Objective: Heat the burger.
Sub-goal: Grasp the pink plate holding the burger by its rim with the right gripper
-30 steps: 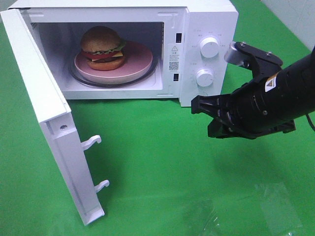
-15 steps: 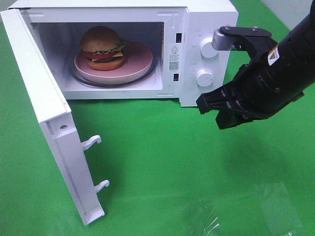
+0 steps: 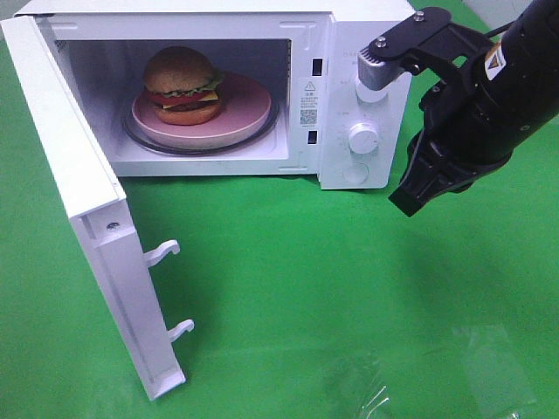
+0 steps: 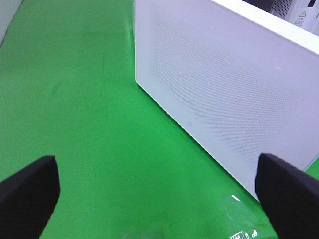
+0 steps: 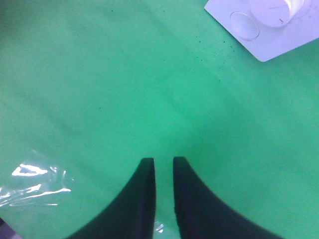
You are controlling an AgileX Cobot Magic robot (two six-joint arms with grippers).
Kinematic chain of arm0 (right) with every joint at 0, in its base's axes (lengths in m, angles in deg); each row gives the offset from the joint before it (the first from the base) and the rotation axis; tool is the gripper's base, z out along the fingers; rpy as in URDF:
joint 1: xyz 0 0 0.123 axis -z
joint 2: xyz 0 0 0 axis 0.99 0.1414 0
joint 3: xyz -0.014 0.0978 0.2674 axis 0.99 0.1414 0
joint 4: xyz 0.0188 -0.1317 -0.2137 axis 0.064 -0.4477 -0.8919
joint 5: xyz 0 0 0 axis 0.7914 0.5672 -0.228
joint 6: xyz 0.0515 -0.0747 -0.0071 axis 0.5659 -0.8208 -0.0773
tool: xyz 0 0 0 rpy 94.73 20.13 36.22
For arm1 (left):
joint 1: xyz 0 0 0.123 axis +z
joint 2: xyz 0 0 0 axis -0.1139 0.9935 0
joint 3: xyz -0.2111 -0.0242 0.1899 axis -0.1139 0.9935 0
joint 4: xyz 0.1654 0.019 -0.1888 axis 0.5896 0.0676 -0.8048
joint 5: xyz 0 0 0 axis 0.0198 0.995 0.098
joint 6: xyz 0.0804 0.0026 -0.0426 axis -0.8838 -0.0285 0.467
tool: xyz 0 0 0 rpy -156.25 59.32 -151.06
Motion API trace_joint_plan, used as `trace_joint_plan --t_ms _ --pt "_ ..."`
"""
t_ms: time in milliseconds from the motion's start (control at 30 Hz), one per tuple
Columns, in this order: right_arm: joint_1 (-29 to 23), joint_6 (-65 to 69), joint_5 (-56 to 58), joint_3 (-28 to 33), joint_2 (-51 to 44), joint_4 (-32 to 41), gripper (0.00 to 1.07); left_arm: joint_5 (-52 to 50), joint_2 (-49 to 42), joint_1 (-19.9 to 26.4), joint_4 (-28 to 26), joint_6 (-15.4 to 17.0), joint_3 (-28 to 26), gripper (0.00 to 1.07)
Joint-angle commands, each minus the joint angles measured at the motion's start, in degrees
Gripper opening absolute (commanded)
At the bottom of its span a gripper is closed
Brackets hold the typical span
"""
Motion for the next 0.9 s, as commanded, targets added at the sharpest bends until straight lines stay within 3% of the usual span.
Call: trace_joint_plan --t_ms 33,333,633,700,800,867,900 --pt "0.2 -3.8 -0.1 -0.3 0.2 -0.8 0.15 -0.5 -0.4 0.1 0.2 0.1 0.2 1.0" --pt "0.2 -20.0 -1.0 -0.3 1.0 -2.3 0.19 -0.5 -0.4 0.1 0.2 0.1 0.2 1.0" --pt "0.2 -35.9 -5.8 -0.3 1.0 -3.0 0.31 -0.5 -0.4 0.1 0.2 0.1 0.2 1.0" --pt "0.2 -42.8 -6.6 -0.3 1.0 -3.0 0.37 -0.5 -0.4 0.1 0.2 0.1 0.2 1.0" --pt "0.2 -45.3 -7.2 -0.3 1.0 -3.0 0.41 -0.5 -0.4 0.1 0.2 0.1 0.2 1.0" --pt "0.2 -46.1 -7.6 -0.3 1.0 -3.0 0.51 -0.5 -0.4 0.1 0.2 0.1 0.2 1.0" --pt "0.2 -46.1 -7.6 -0.3 1.0 -3.0 0.51 -0.5 -0.4 0.1 0.2 0.1 0.2 1.0"
